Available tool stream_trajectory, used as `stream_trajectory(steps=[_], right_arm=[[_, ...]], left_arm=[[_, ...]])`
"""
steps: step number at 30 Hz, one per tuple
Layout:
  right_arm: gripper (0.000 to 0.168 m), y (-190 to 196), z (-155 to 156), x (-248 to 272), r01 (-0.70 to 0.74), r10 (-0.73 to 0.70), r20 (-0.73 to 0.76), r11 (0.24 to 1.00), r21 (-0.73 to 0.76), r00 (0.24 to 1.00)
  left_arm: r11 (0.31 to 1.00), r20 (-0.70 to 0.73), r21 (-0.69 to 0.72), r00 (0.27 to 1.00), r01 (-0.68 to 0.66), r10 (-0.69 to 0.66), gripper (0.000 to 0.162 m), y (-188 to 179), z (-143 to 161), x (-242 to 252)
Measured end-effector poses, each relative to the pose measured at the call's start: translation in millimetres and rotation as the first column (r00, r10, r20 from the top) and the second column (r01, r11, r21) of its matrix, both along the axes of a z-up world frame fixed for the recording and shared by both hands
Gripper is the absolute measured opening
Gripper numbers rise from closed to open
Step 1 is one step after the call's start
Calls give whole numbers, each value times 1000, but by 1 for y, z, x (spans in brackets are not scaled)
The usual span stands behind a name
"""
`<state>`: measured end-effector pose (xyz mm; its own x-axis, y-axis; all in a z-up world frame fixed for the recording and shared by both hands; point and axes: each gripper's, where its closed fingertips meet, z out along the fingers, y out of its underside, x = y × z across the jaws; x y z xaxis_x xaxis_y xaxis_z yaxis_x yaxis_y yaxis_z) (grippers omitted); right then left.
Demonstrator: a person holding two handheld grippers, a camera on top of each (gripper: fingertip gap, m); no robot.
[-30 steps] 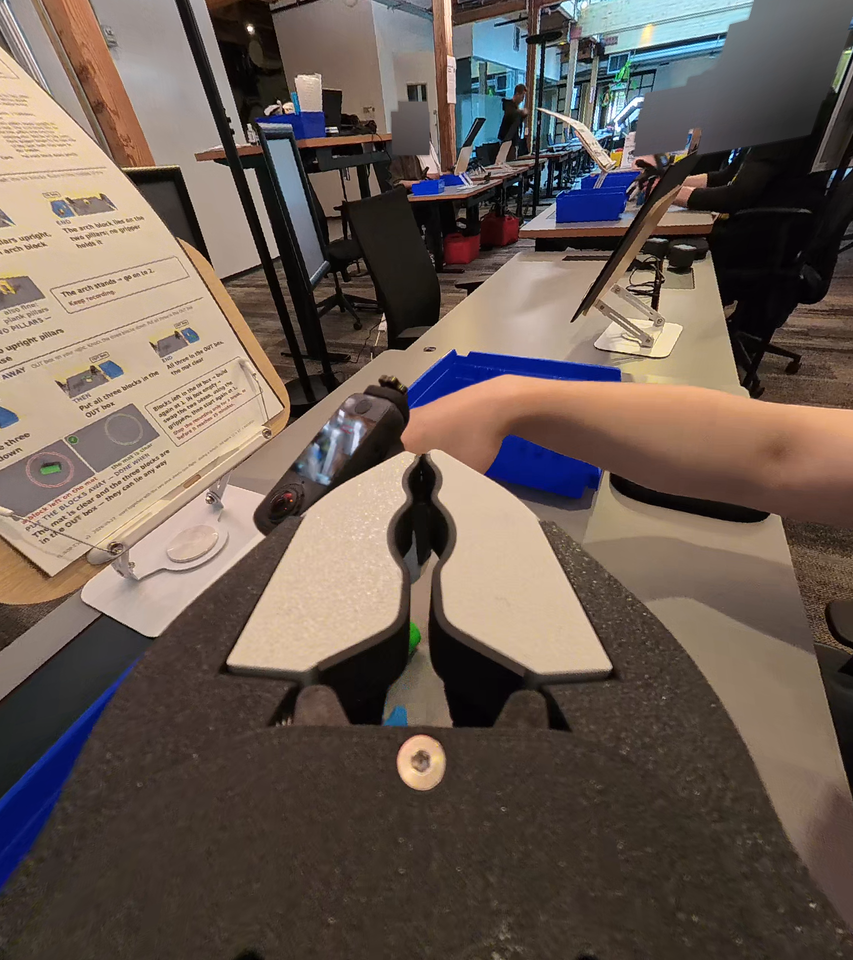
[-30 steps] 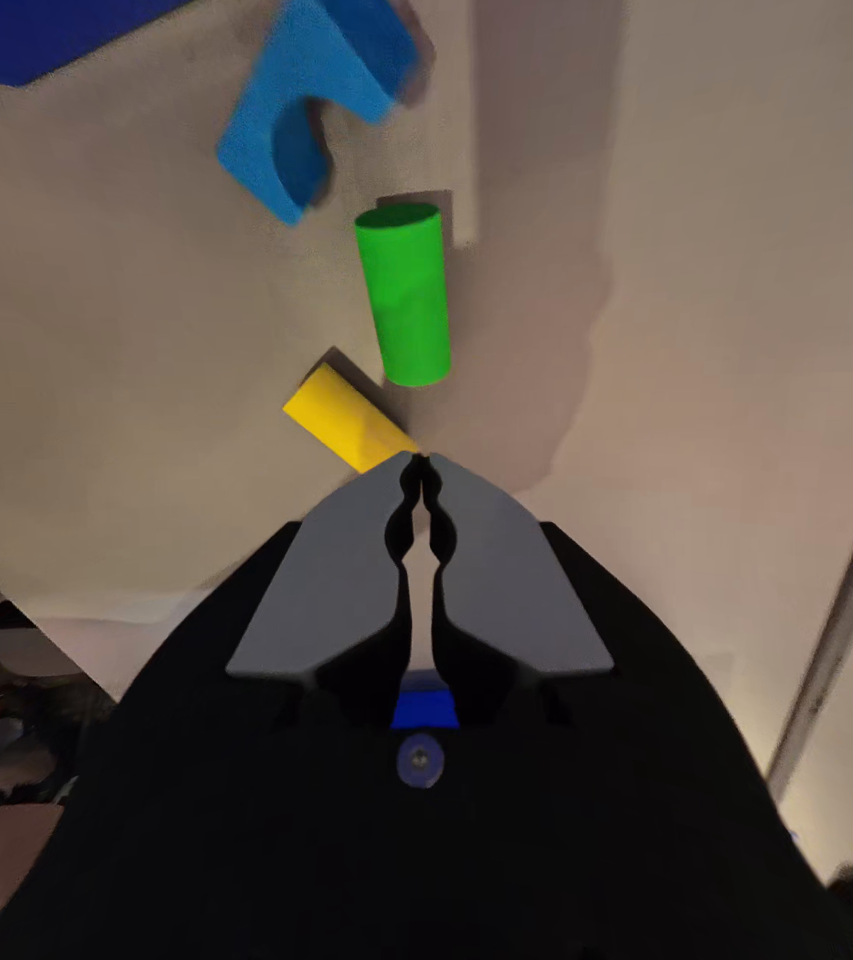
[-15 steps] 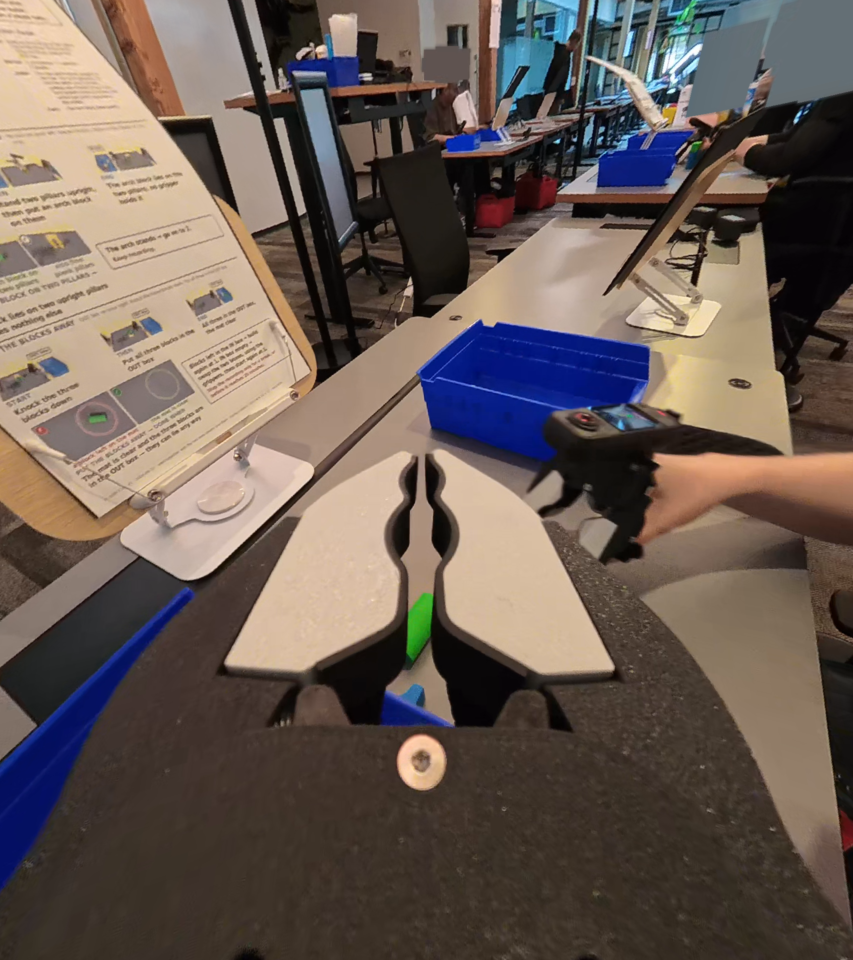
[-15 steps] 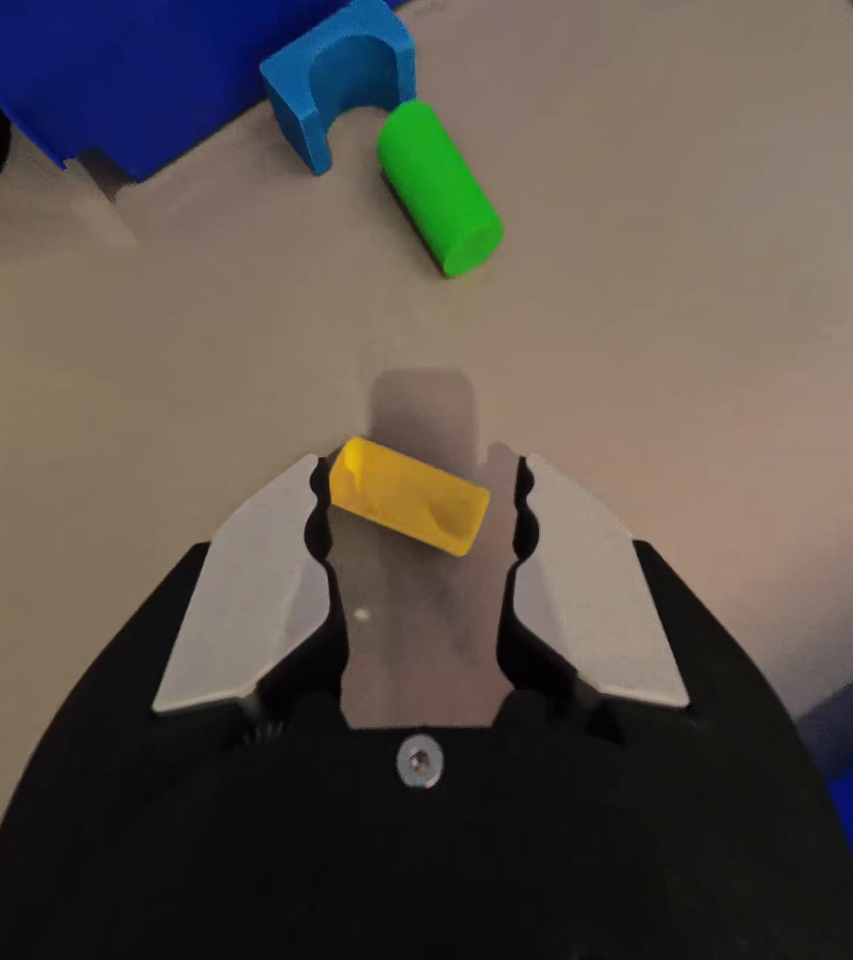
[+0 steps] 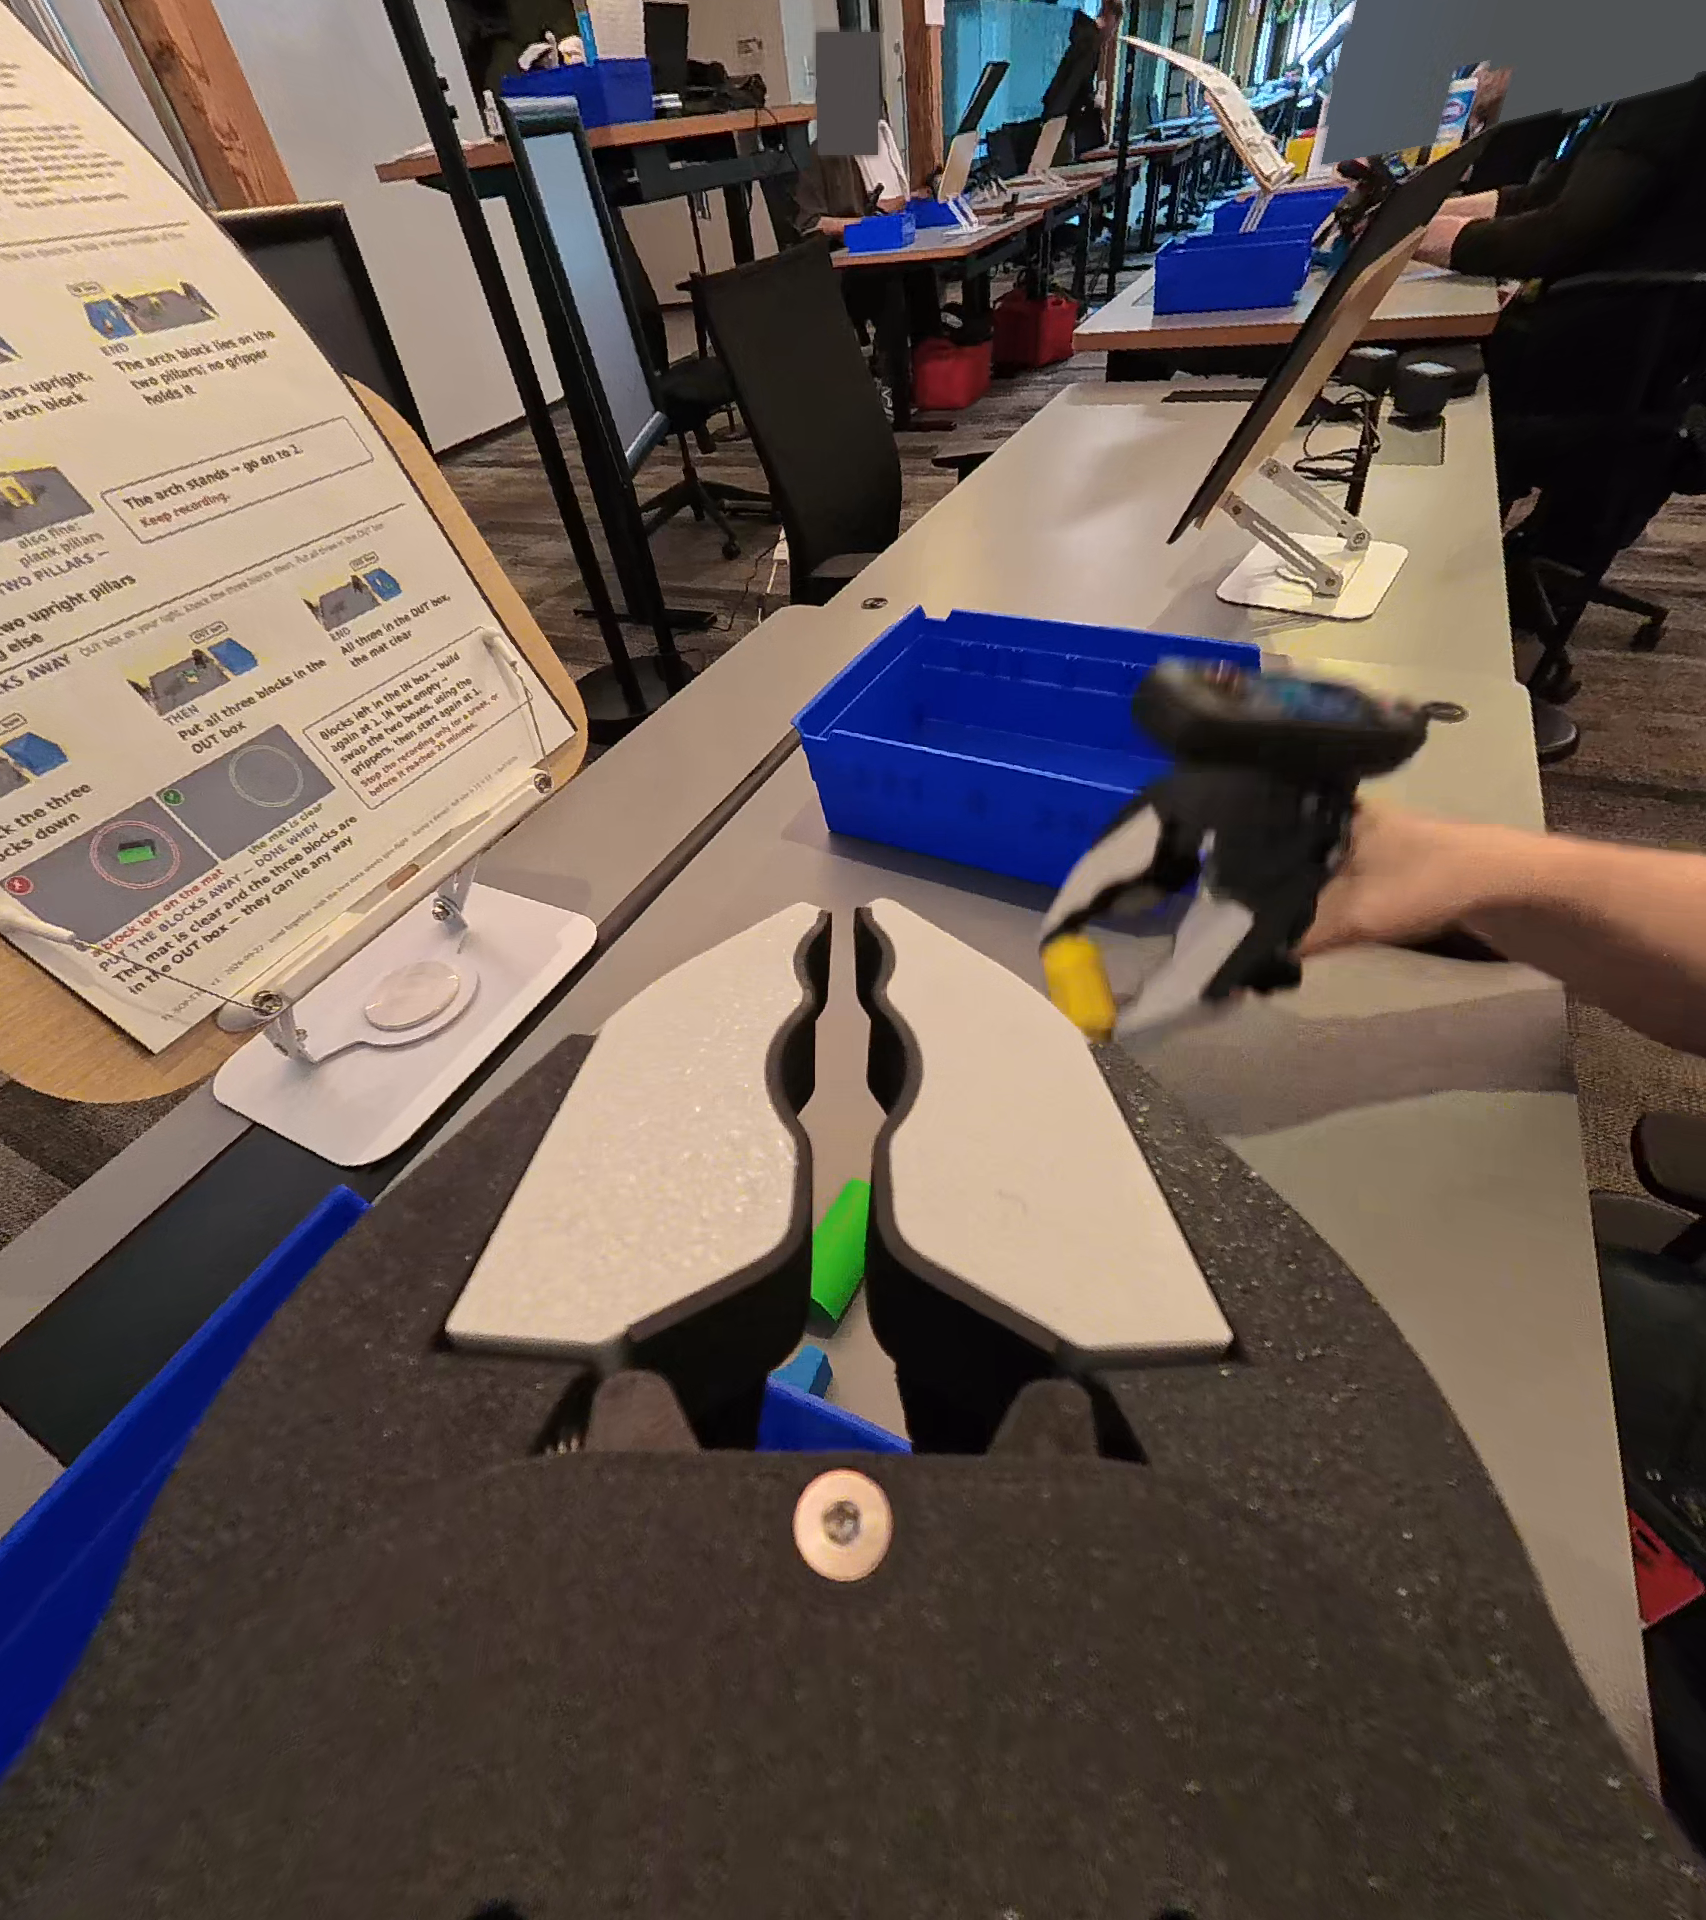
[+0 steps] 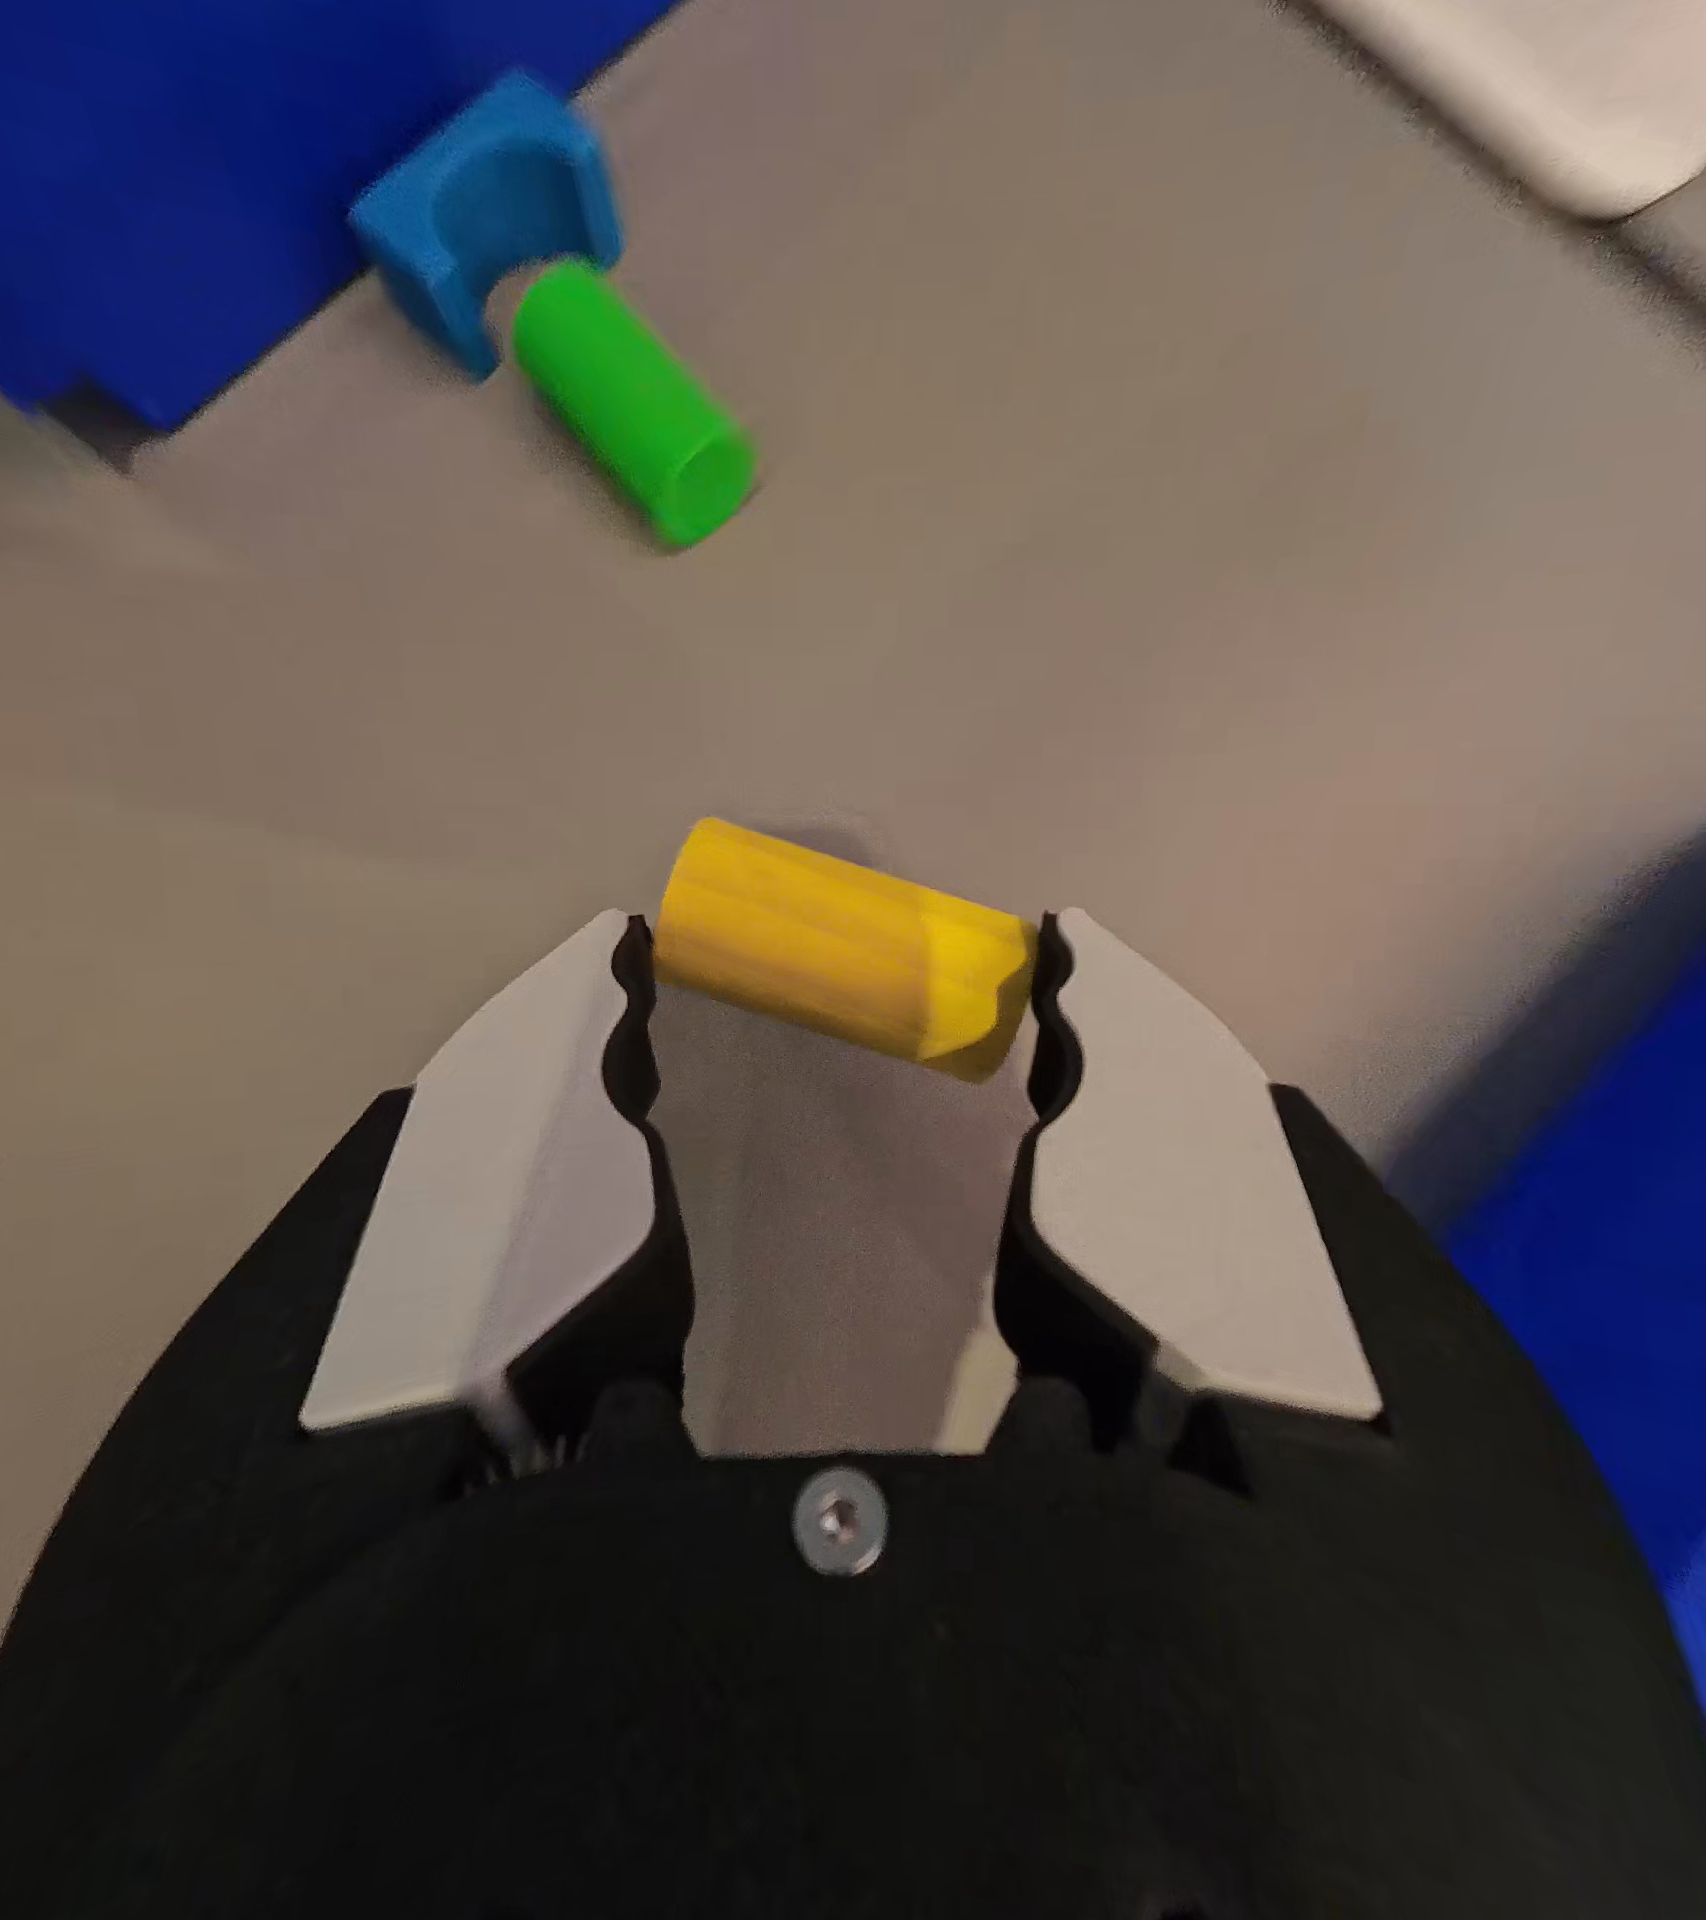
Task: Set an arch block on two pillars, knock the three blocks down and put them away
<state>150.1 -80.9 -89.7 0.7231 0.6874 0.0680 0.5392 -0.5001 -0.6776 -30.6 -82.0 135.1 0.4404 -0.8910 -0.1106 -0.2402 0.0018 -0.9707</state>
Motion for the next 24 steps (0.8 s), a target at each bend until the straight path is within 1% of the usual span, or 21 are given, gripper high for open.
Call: stream_trajectory(steps=[1, 2, 3, 4, 5, 6, 8, 9, 10, 12, 14, 15, 16, 17, 18, 19, 20, 21, 22, 23, 24], right_arm=[[72, 14, 27, 20, 30, -32, 22, 997, 74, 999], [72, 31, 56, 48, 81, -88, 38, 985, 155, 995], [72, 49, 79, 82, 156, -167, 39, 967, 199, 985], [72, 67, 91, 118, 243, -254, 34, 950, 196, 967], [72, 85, 92, 155, 332, -341, 29, 929, 163, 940], [72, 100, 82, 187, 403, -408, 32, 909, 110, 912], [72, 116, 38, 235, 481, -475, 103, 876, -39, 874], [72, 118, 12, 248, 494, -479, 144, 863, -105, 866], [73, 118, -10, 258, 498, -472, 186, 856, -139, 862], [74, 117, -44, 271, 508, -458, 265, 846, -161, 848], [76, 114, -63, 277, 515, -449, 311, 839, -176, 837], [76, 115, -62, 280, 523, -458, 317, 837, -163, 831], [76, 116, -54, 283, 534, -475, 314, 835, -134, 822], [76, 118, -36, 285, 549, -505, 300, 832, -78, 809], [75, 122, -9, 283, 555, -537, 269, 832, 10, 800], [75, 125, 25, 270, 532, -545, 205, 838, 118, 813], [72, 127, 60, 242, 463, -492, 113, 861, 211, 863], [66, 125, 90, 202, 360, -381, 21, 889, 285, 924], [63, 118, 112, 156, 234, -230, -51, 914, 332, 972], [58, 107, 122, 106, 84, -52, -103, 937, 340, 993], [55, 90, 120, 56, -87, 136, -139, 947, 309, 981]], left_arm=[[1000, 3, 0, 1000, -2, 2, 4, 0, 0, -1], [1000, 7, -2, 1000, -6, 6, 4, 1, 1, -2], [1000, 10, -5, 1000, -7, 7, 4, 1, 1, -3], [1000, 11, -8, 1000, -7, 8, 4, 2, 1, -3], [1000, 11, -9, 1000, -8, 8, 4, 2, 1, -4], [1000, 9, -8, 1000, -9, 9, 4, 2, 1, -4], [1000, 5, -5, 1000, -5, 5, 4, 1, 1, -4], [1000, 2, -3, 1000, -3, 3, 4, 0, 1, -4], [1000, 0, -1, 1000, -3, 3, 4, 0, 1, -4], [1000, -5, -1, 1000, -2, 2, 4, 0, 0, -5], [1000, -10, -5, 1000, -4, 4, 4, 1, -1, -6], [1000, -11, -7, 1000, -4, 4, 4, 1, -1, -6], [1000, -13, -7, 1000, -4, 3, 4, 1, -2, -7], [1000, -14, -7, 1000, -6, 5, 4, 1, -2, -7], [1000, -16, -7, 1000, -10, 10, 4, 2, -2, -8], [1000, -17, -5, 1000, -16, 16, 4, 2, -2, -10], [1000, -16, -3, 1000, -19, 19, 4, 3, -1, -11], [1000, -14, -3, 1000, -20, 20, 4, 4, -1, -12], [1000, -12, -5, 1000, -22, 22, 4, 4, 0, -12], [1000, -12, -7, 1000, -25, 25, 4, 5, -1, -14], [1000, -15, -9, 999, -30, 30, 4, 6, -1, -15]])
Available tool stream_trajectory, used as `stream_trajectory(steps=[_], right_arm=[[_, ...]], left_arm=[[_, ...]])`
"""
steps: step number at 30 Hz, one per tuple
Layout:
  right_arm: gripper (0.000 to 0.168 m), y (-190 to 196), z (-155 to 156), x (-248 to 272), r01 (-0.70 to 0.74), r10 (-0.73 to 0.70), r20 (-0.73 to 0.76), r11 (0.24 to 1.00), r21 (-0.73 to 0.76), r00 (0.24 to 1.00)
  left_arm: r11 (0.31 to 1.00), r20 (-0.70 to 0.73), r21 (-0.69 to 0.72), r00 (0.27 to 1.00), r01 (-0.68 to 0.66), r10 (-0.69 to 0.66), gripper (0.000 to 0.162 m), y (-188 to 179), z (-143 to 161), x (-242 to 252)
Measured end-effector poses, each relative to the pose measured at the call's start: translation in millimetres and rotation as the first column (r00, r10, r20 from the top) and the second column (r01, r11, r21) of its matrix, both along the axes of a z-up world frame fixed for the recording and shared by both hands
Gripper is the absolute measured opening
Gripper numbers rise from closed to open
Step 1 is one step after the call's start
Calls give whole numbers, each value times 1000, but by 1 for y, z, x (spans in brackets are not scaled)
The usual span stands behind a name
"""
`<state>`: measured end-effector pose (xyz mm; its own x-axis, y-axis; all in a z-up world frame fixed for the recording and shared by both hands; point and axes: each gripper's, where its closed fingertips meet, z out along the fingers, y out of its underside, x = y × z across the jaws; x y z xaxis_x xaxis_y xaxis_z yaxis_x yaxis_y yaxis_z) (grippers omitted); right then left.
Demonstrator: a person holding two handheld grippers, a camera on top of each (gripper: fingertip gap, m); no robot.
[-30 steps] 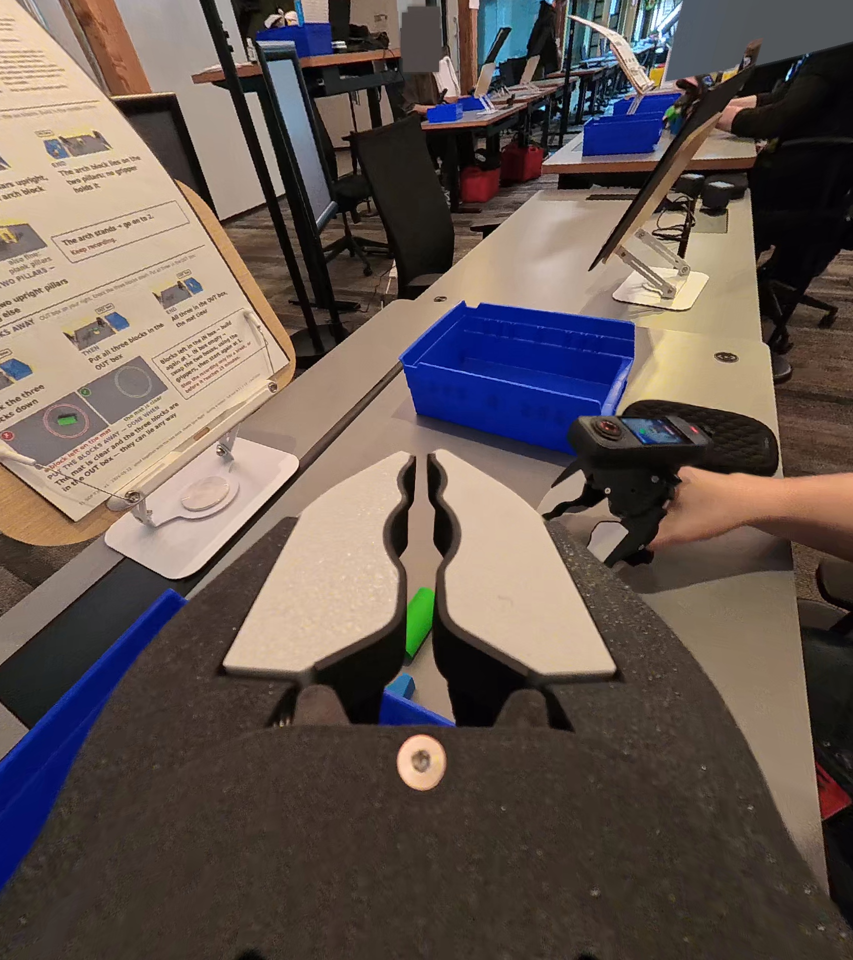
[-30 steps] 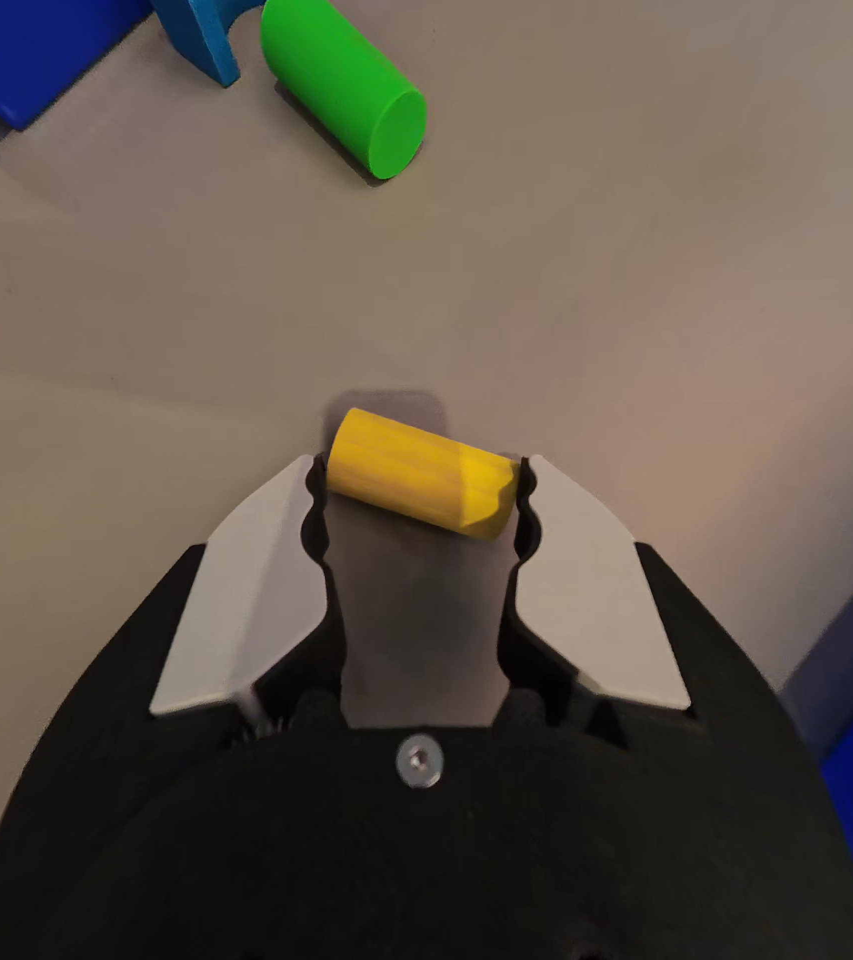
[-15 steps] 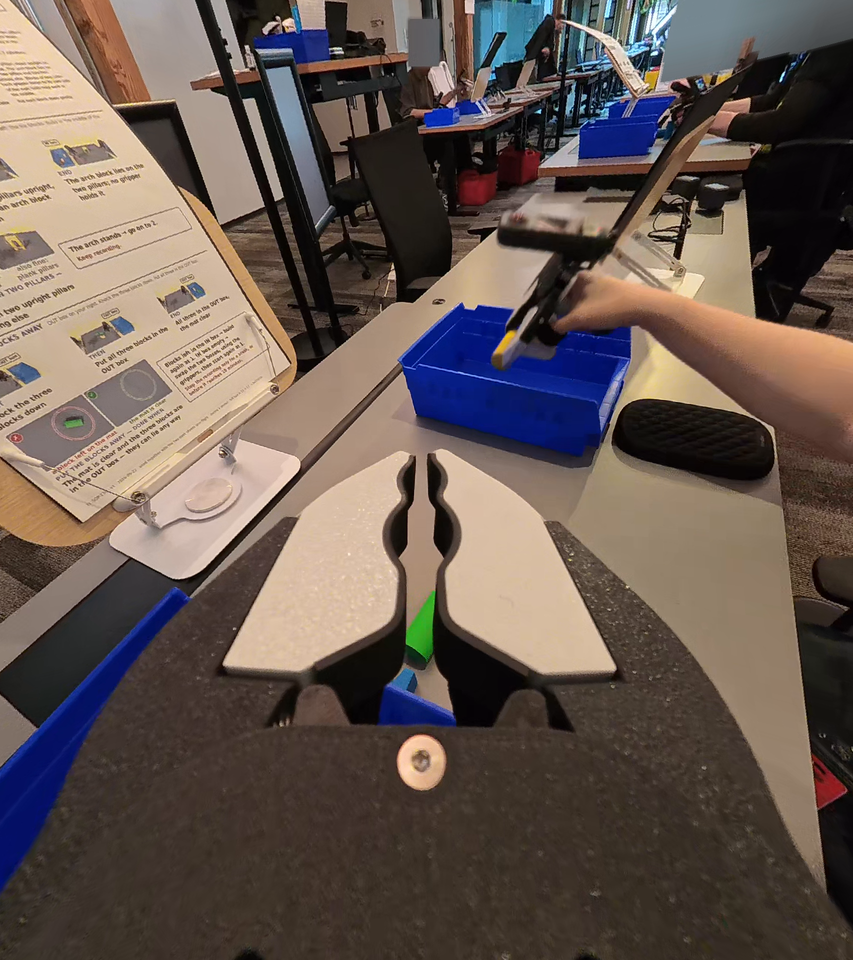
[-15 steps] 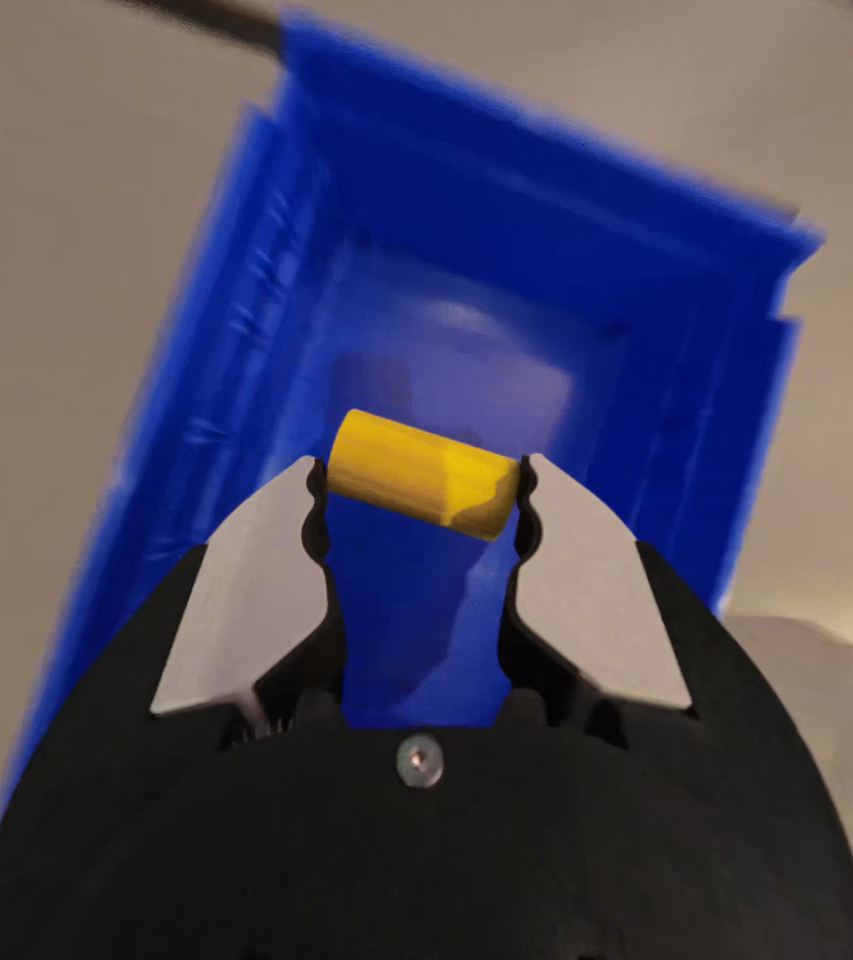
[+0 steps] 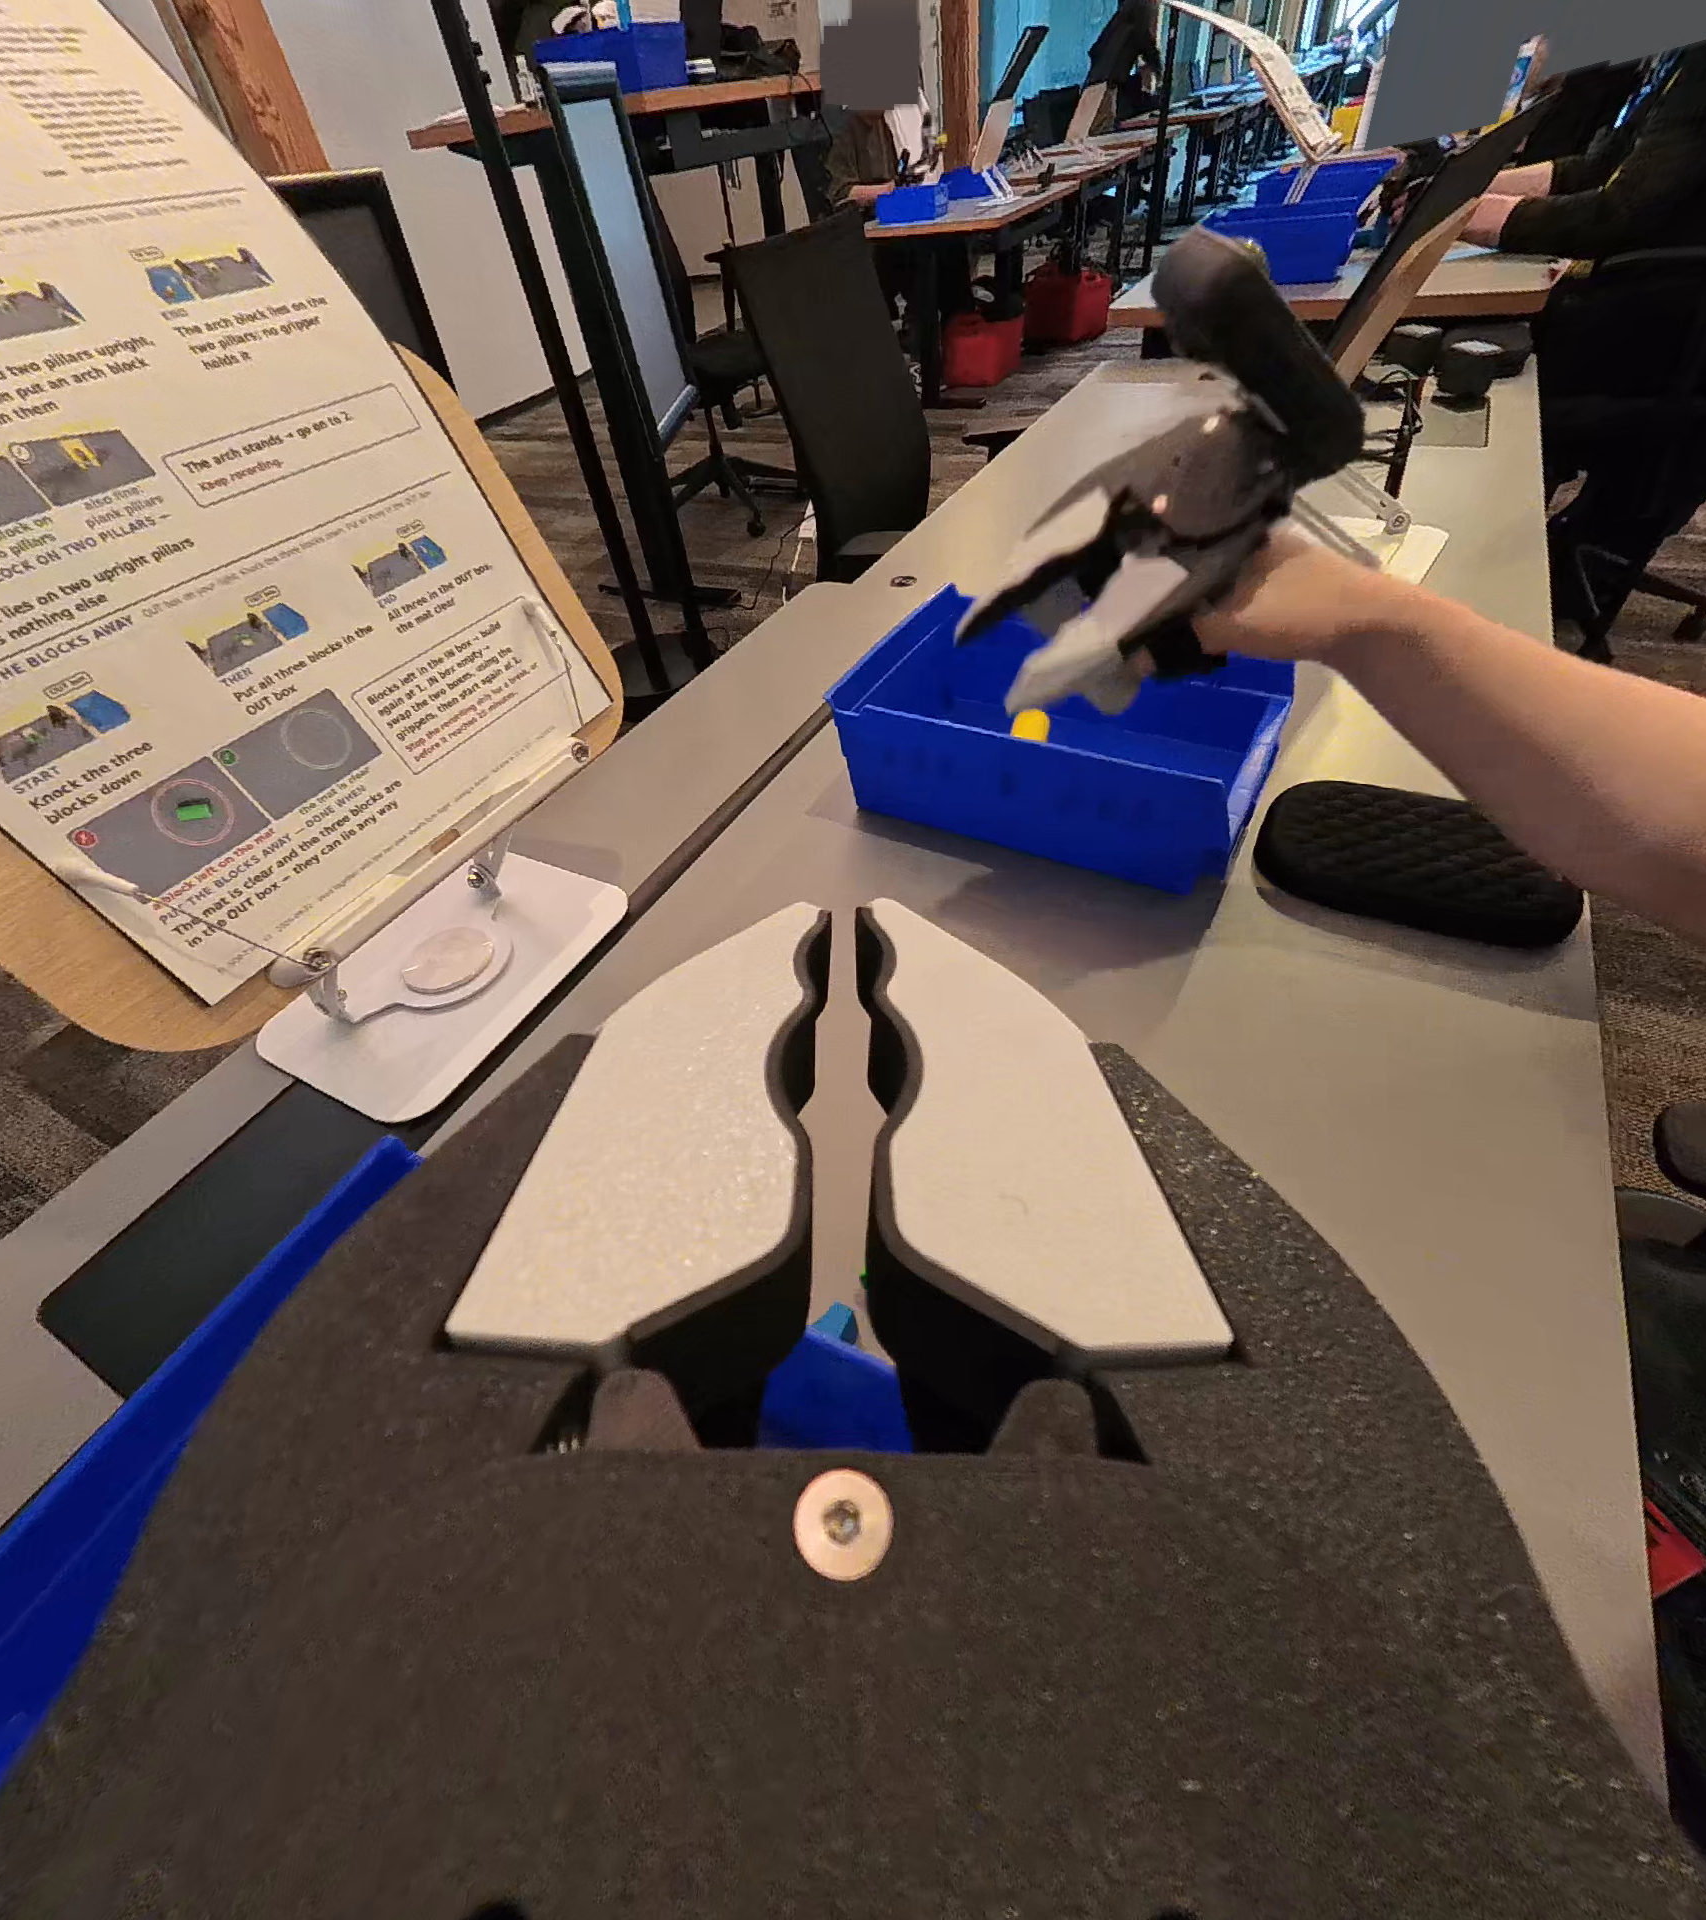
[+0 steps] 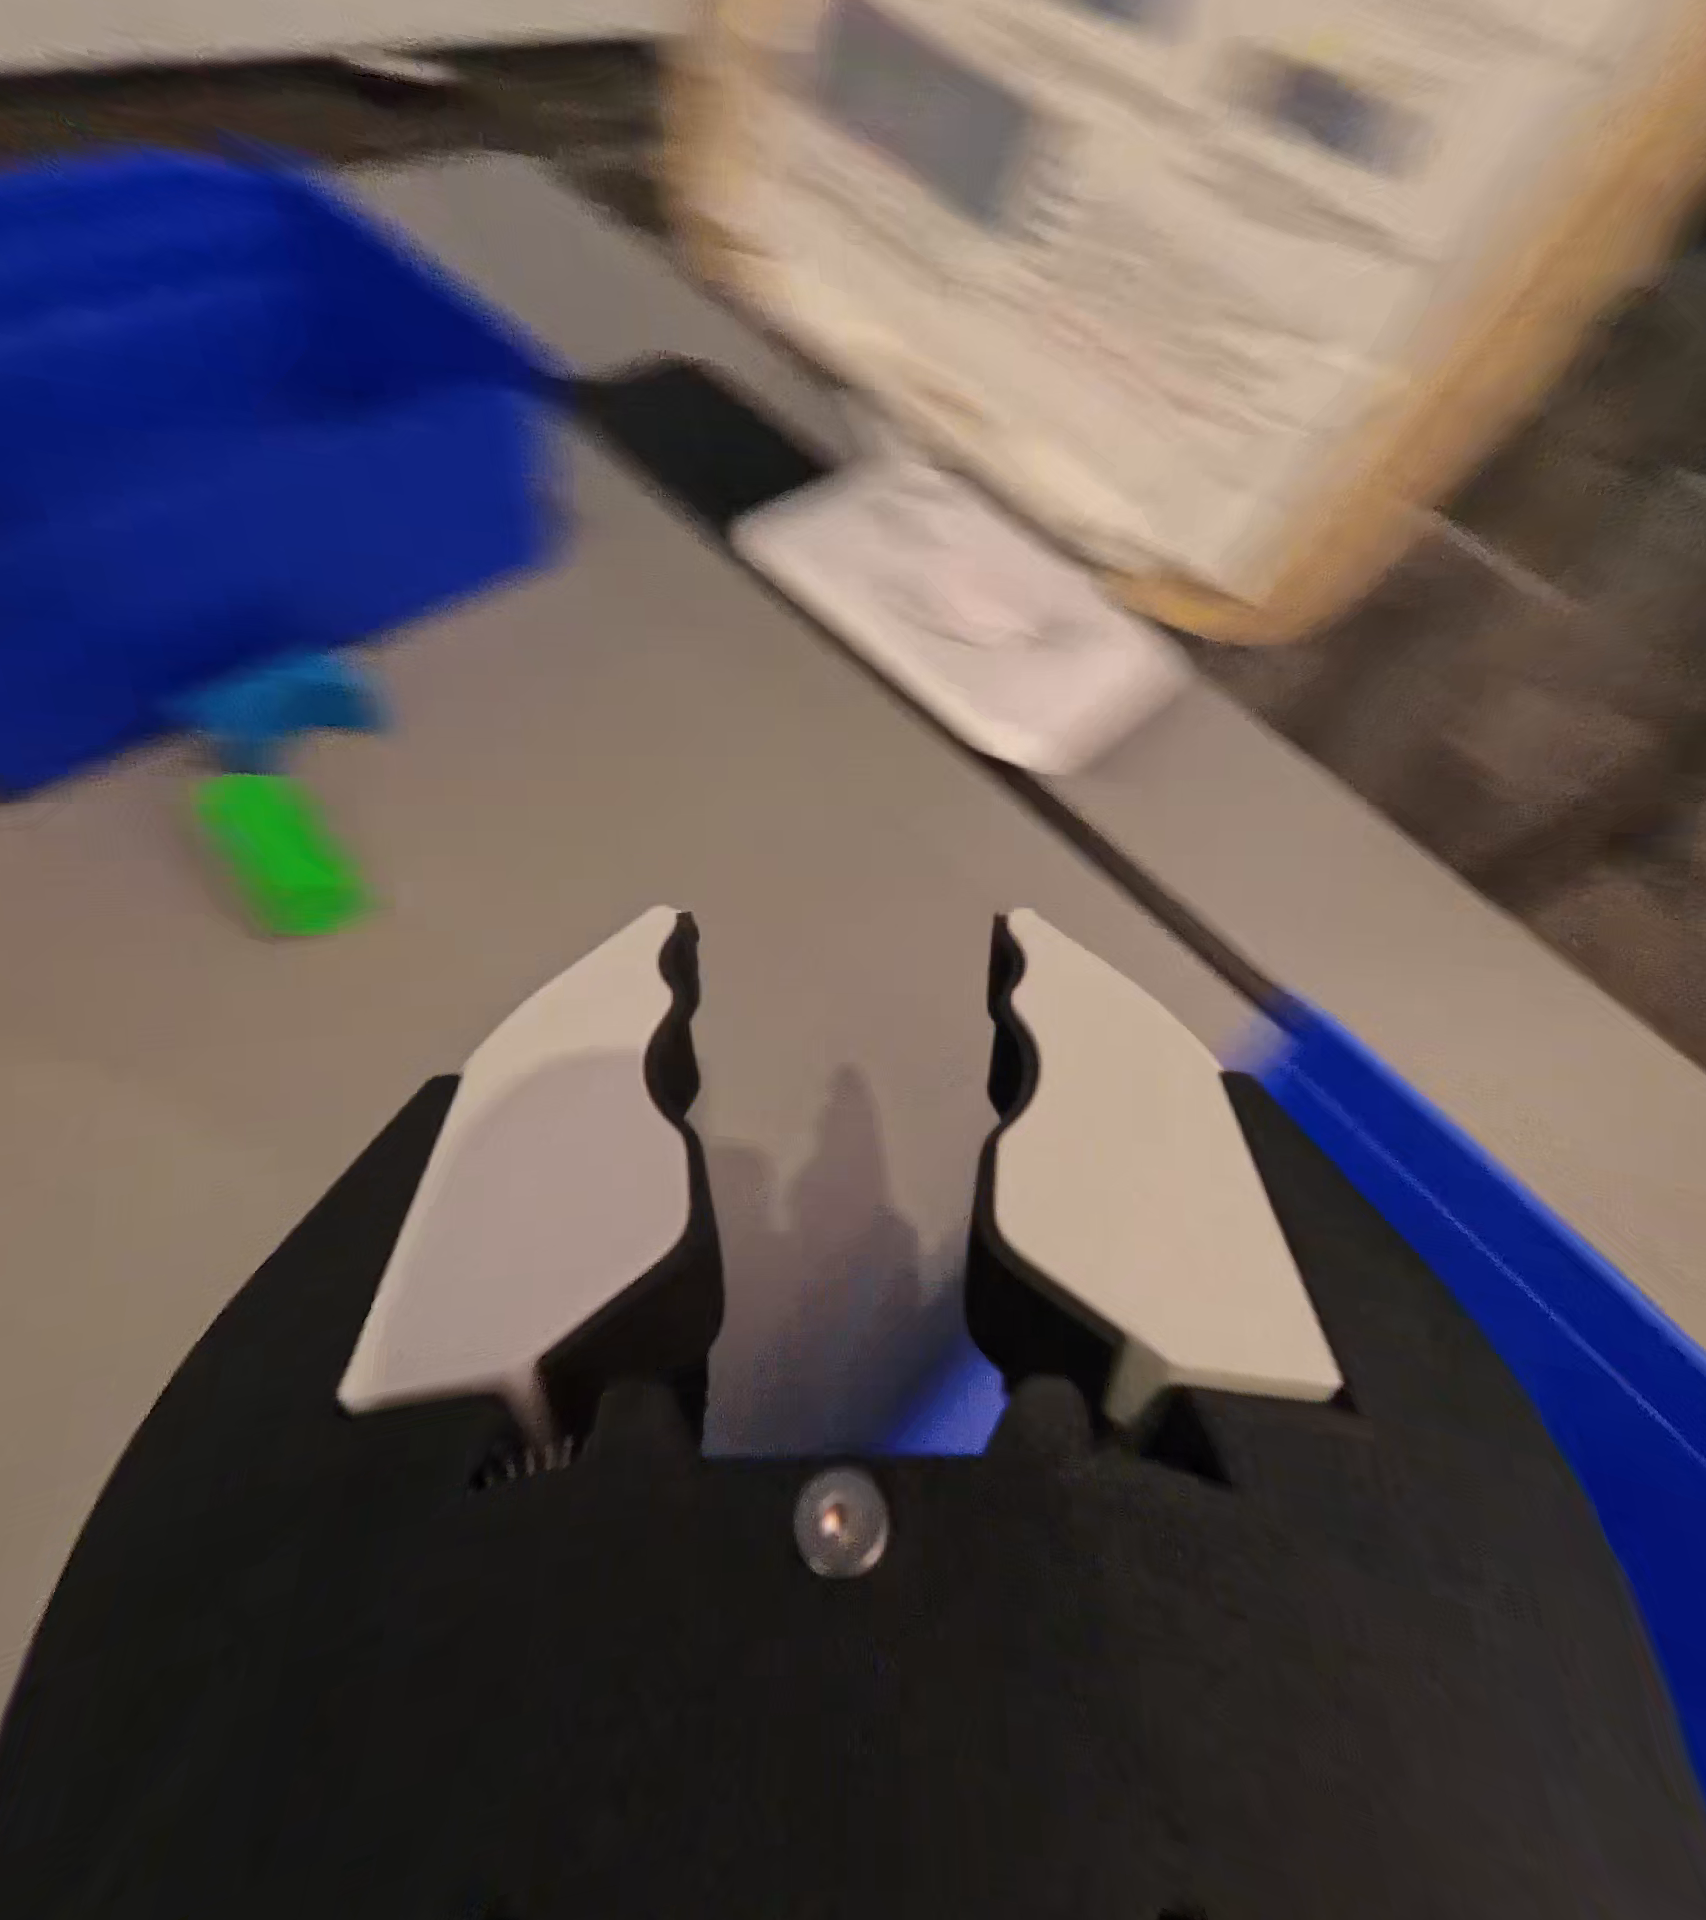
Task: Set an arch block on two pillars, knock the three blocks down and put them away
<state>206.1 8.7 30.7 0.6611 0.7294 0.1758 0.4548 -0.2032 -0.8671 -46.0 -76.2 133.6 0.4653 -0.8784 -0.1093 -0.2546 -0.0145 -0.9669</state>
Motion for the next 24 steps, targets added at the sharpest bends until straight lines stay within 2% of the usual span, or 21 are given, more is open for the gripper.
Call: stream_trajectory(steps=[2, 3, 7, 9, 11, 15, 18, 20, 22, 24], right_arm=[[51, -39, -24, -84, -327, 324, -47, 942, -82, 945], [46, -53, -45, -114, -419, 417, -38, 901, -112, 908], [39, -84, -141, -184, -528, 561, 175, 825, -204, 809], [39, -97, -165, -204, -541, 592, 158, 795, -274, 790], [31, -97, -172, -209, -520, 579, 169, 803, -292, 798], [29, -90, -148, -184, -462, 517, 201, 847, -263, 832], [29, -70, -92, -124, -341, 361, 257, 933, -120, 897], [29, -43, -41, -56, -151, 146, 235, 989, 3, 961], [28, -16, -10, 28, 90, -95, 140, 995, 41, 986], [28, 6, -22, 109, 311, -304, 82, 947, -80, 949]], left_arm=[[1000, -7, -4, 1000, -12, 11, 4, 1, -1, -4], [1000, -7, -7, 1000, -15, 15, 5, 1, -1, -7], [1000, 9, -22, 1000, -17, 17, 5, -2, -1, -14], [999, 7, -31, 1000, -11, 11, 5, -3, -2, -16], [1000, 0, -24, 1000, -13, 13, 5, -3, -2, -17], [1000, 1, -25, 1000, -13, 13, 5, -2, -2, -19], [1000, 10, -23, 1000, -14, 14, 5, -2, 0, -21], [1000, 18, -18, 1000, -16, 16, 5, -2, 2, -22], [1000, 23, -19, 1000, -16, 16, 5, -2, 3, -21], [1000, 19, -25, 1000, -11, 11, 5, -2, 2, -20]])
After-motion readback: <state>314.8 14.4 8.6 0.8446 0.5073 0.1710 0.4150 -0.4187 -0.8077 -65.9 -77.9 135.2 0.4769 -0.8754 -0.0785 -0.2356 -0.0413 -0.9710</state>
